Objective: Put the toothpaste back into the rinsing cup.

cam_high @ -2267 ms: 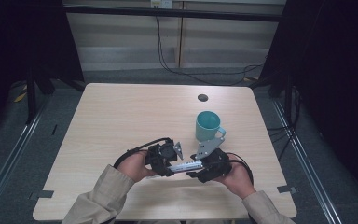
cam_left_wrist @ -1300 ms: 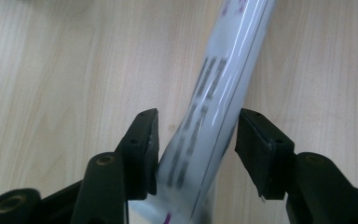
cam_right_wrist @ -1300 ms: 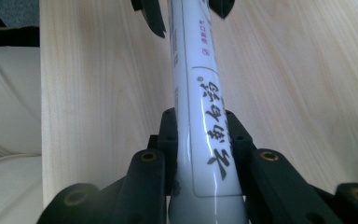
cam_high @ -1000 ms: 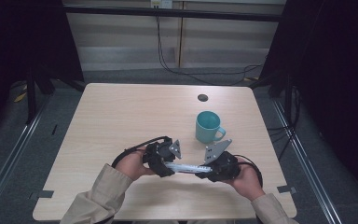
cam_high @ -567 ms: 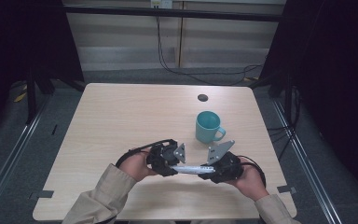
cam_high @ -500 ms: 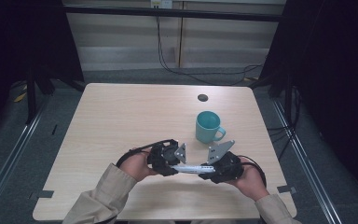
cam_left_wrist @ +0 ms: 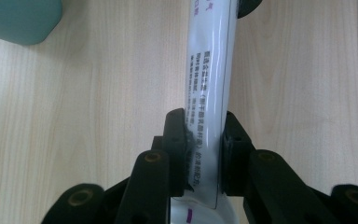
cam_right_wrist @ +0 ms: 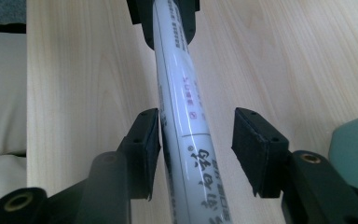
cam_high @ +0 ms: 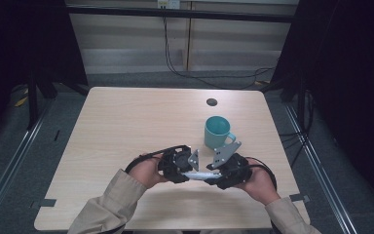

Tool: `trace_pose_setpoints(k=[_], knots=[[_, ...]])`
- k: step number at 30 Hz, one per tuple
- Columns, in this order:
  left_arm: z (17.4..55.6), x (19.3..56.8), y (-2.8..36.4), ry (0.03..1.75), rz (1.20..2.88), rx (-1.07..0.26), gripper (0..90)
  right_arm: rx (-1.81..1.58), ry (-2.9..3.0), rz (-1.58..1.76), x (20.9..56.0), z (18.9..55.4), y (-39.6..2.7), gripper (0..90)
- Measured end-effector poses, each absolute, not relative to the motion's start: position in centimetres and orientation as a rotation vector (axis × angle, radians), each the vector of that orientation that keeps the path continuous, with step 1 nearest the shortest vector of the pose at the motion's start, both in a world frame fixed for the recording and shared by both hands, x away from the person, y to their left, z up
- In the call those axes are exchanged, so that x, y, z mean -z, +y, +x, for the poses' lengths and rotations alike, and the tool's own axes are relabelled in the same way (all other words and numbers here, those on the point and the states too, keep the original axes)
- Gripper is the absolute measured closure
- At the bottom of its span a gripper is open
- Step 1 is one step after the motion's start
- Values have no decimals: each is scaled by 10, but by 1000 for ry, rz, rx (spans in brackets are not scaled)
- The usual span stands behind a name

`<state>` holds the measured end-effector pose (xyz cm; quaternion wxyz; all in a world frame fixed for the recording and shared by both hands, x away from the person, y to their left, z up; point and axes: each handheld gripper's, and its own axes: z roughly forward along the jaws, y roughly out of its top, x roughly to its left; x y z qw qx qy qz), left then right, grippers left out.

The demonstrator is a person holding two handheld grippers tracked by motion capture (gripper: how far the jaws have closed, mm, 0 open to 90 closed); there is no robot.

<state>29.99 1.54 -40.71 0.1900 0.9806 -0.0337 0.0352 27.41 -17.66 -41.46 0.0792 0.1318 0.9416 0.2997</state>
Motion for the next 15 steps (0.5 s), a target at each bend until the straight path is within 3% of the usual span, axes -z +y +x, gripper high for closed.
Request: trace_pose_setpoints(k=[15], knots=[[301,407,12,-98,2737,-56,760,-852,2899,353,418,276,-168,680]])
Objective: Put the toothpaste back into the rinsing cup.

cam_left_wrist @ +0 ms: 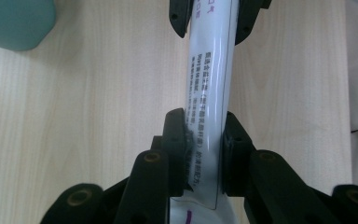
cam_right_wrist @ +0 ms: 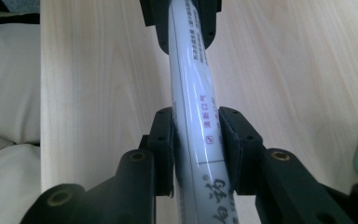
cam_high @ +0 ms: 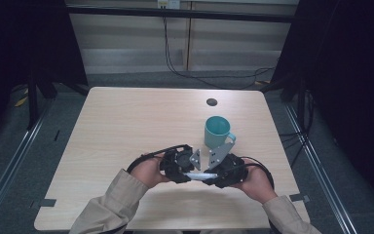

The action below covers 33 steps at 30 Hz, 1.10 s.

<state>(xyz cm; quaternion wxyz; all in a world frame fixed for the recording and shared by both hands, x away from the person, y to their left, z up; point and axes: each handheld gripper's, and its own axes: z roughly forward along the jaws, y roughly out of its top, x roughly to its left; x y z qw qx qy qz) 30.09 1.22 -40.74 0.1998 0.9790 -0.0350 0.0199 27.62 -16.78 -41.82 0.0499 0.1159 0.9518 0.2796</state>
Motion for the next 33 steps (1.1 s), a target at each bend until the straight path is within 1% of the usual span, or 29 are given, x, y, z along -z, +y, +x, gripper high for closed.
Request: trace_pose_setpoints(k=[3,9,16,19,26,28,29,30,33], knots=[[301,408,12,-97,2726,-33,760,-867,2909,355,420,276,-170,680],[302,406,10,-102,2742,-28,759,-854,2929,364,424,278,-169,680],[303,402,11,-79,2723,-7,757,-861,2925,394,427,279,-169,668],[303,401,10,-101,2722,-16,751,-835,2931,371,427,279,-167,698],[304,403,11,-82,2687,-2,729,-827,2948,378,429,281,-168,727],[305,403,12,-72,2683,-5,712,-822,2937,363,427,280,-169,737],[305,402,12,-61,2675,1,675,-817,2927,368,426,279,-168,744],[305,402,13,-26,2654,-5,675,-817,2927,368,426,279,-168,744],[307,403,17,2,2676,-47,581,-821,2915,385,425,280,-171,750]])
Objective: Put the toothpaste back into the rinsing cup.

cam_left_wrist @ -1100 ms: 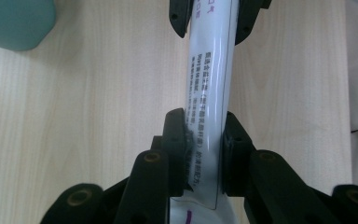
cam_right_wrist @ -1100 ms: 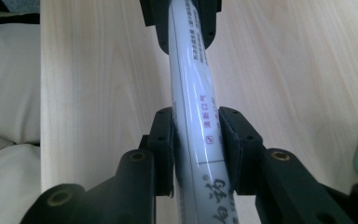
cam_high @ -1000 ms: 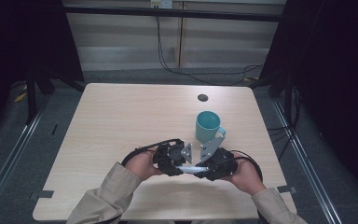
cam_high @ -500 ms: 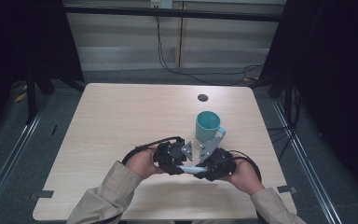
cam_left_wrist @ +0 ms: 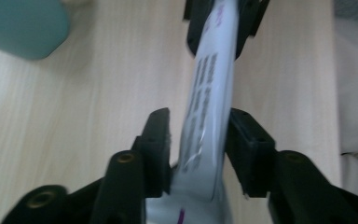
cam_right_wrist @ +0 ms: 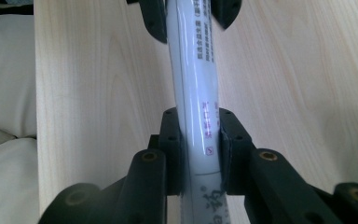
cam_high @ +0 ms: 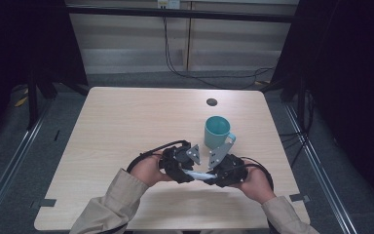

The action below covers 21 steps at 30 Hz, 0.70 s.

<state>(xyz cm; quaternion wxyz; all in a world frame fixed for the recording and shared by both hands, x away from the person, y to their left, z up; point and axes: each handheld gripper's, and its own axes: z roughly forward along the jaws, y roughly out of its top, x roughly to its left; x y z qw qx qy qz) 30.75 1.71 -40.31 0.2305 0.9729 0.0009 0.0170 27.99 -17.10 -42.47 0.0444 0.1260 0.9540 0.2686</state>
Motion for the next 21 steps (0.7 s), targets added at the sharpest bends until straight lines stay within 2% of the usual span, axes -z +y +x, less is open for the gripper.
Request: trace_pose_setpoints(k=[1,4,9,13,15,21], knots=[[308,404,18,5,2683,-50,543,-822,2914,385,425,280,-173,751],[309,407,22,15,2680,-74,506,-823,2910,389,425,279,-175,752],[309,407,23,14,2684,-86,503,-828,2912,382,425,280,-176,753],[308,403,22,-16,2691,-99,528,-839,2915,382,425,280,-176,752],[306,398,23,-29,2661,-111,577,-852,2913,406,424,280,-177,750],[309,387,27,4,2608,-88,577,-921,2893,424,421,282,-180,746]])
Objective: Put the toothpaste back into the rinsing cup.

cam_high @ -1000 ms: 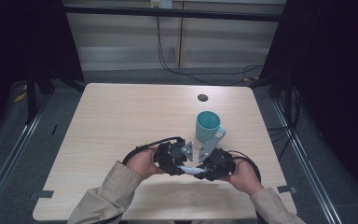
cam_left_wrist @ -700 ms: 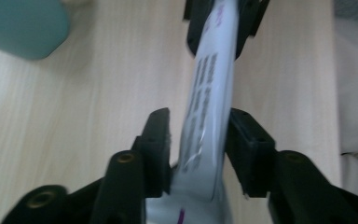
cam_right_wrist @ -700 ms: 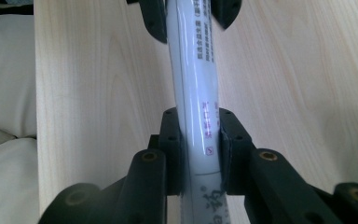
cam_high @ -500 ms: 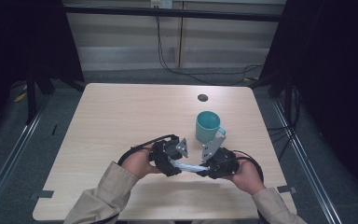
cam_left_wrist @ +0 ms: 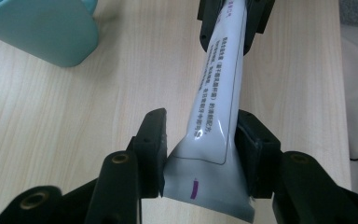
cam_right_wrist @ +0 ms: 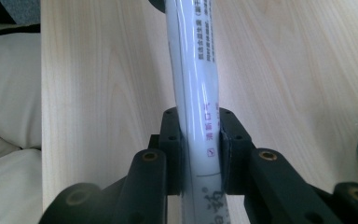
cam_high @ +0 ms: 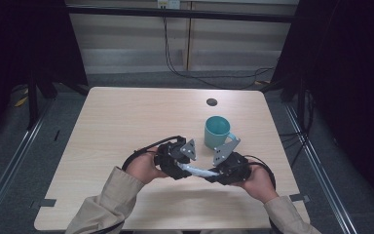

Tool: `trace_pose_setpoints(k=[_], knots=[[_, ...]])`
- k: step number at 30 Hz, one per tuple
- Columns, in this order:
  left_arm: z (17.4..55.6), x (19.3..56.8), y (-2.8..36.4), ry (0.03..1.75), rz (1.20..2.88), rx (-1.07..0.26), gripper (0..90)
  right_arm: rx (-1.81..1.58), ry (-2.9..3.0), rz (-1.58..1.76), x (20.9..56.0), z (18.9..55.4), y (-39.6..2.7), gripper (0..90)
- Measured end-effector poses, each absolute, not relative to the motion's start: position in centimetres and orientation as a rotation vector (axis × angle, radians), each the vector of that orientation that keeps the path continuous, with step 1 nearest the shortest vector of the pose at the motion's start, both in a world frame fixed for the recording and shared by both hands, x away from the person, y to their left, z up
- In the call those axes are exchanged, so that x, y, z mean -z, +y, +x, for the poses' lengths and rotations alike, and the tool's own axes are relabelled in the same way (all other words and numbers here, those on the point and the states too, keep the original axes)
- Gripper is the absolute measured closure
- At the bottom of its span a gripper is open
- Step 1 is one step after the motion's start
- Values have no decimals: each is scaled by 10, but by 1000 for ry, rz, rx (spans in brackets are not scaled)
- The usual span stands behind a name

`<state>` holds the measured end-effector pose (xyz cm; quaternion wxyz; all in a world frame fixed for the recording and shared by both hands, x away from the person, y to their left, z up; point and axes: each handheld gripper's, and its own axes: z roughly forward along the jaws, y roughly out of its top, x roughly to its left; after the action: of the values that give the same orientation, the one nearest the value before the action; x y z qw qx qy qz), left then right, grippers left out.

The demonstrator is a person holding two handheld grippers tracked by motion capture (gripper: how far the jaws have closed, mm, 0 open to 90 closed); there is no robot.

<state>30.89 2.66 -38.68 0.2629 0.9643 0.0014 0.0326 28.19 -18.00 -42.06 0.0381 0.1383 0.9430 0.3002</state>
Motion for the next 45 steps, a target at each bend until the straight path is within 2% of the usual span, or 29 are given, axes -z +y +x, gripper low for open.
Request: trace_pose_setpoints(k=[20,22,24,25,27,31,45], knots=[[314,371,32,71,2512,-55,595,-989,2885,503,431,287,-172,753],[314,372,33,71,2515,-76,560,-996,2889,501,431,288,-172,756],[314,371,36,83,2489,-102,470,-967,2888,505,432,288,-172,758],[314,370,39,99,2473,-107,470,-948,2893,511,434,289,-173,758],[317,368,46,132,2448,-113,400,-929,2889,520,437,289,-178,758],[318,372,59,155,2452,-127,322,-953,2857,601,436,291,-195,758],[324,428,89,369,2446,-109,206,-1156,2688,818,424,304,-225,758]])
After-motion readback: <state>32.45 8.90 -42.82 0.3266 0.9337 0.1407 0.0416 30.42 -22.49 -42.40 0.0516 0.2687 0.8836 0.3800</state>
